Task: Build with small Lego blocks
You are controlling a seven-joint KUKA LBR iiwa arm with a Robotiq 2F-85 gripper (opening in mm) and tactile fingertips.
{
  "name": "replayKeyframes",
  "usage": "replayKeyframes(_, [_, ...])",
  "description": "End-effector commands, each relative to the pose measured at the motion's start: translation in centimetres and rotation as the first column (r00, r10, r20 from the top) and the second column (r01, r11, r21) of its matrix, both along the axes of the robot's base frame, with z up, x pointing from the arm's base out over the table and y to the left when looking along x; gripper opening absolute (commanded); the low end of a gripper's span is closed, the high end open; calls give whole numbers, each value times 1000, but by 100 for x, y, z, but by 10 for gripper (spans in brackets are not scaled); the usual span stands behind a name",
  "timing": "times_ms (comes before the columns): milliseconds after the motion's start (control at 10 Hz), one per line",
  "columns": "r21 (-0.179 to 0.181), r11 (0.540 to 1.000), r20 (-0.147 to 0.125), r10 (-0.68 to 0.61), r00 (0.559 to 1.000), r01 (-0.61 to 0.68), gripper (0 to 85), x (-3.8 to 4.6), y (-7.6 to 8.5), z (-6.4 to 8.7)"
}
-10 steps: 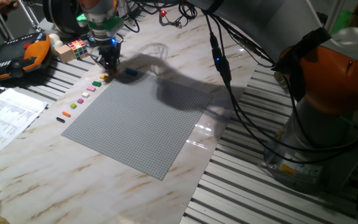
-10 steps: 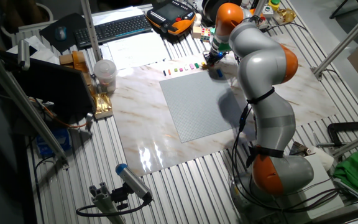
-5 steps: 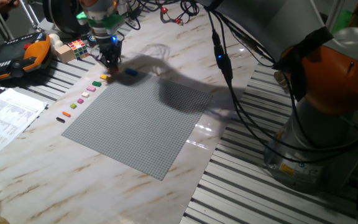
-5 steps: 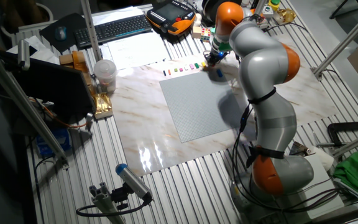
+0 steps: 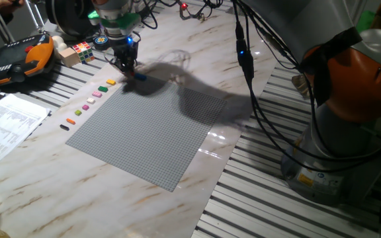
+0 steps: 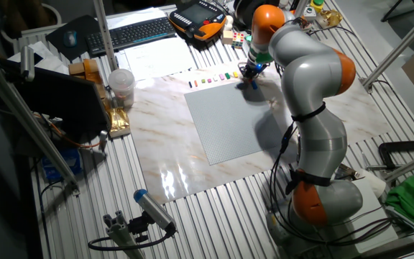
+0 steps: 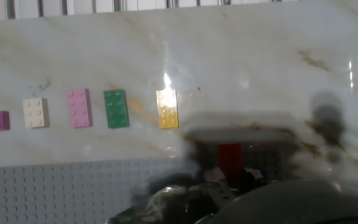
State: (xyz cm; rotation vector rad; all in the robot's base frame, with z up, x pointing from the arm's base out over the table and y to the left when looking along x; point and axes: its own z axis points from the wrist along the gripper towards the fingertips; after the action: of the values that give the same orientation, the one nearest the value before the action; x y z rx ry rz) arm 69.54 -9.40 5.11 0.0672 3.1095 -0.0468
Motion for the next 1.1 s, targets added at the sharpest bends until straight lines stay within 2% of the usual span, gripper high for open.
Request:
replayKeyframes(0, [2,1000,2,0,1000,0,7,-32,10,-18])
replayKeyframes(400, [-3,1000,3,-5,1000,5,7,-141,92,-82])
replayKeyframes(700, [-14,1000,-10,-1,1000,1,7,-145,113,-110])
replayKeyframes(1000, [-4,1000,-13,-2,1000,2,7,-140,93,-109])
